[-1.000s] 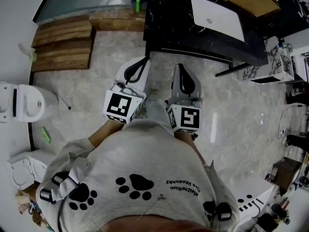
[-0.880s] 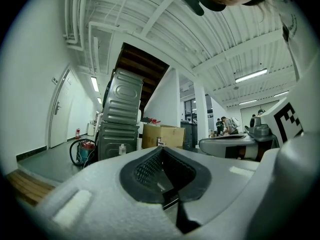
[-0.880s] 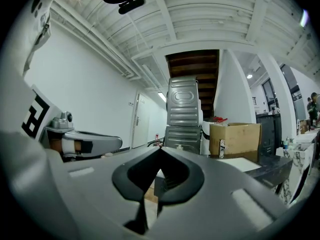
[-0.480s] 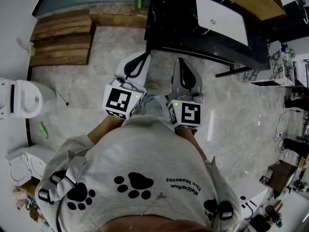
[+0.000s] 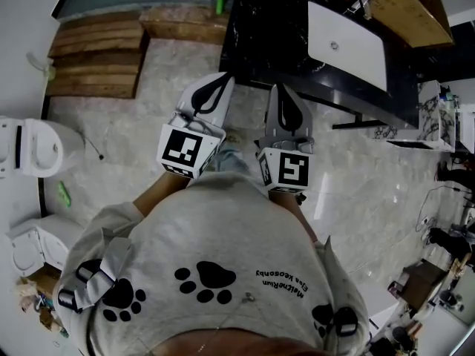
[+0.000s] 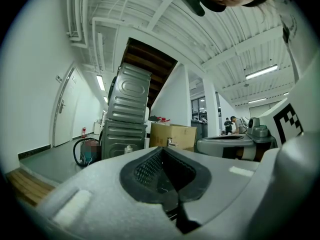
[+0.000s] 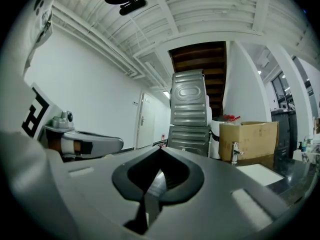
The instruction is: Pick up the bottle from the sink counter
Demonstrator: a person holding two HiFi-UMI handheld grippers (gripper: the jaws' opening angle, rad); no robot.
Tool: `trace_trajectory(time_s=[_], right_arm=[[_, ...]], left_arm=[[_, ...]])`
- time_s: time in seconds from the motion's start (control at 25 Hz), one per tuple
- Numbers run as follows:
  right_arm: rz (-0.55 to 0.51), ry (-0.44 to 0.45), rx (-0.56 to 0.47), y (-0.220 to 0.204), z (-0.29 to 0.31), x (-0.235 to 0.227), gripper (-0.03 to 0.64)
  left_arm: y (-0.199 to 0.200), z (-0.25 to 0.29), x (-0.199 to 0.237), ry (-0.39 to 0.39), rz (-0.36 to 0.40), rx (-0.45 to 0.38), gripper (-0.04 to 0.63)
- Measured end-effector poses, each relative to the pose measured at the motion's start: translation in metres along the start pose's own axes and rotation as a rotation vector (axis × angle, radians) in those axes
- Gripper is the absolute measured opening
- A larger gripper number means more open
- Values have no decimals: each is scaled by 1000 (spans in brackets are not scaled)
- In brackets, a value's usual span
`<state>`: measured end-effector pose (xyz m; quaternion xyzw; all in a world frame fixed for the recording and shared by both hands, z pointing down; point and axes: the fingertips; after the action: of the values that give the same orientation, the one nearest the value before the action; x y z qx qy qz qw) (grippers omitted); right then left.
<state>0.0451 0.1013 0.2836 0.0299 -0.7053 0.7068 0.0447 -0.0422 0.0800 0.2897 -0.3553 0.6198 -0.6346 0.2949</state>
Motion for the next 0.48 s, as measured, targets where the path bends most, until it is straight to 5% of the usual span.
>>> trace_trajectory(time_s=[0.48], right_arm=[[17,82,-10,-4,81,-34,0]], left_arm=[[4,73,40,70,3,-3,-2]])
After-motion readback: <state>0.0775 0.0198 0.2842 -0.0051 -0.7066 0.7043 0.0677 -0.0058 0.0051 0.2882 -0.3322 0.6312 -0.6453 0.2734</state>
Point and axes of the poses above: the fingertips, and each gripper's own axes: z forward along the fingers, x to its left, y out of its top, and after that the axes turned 14 degrees about -y, right-handed
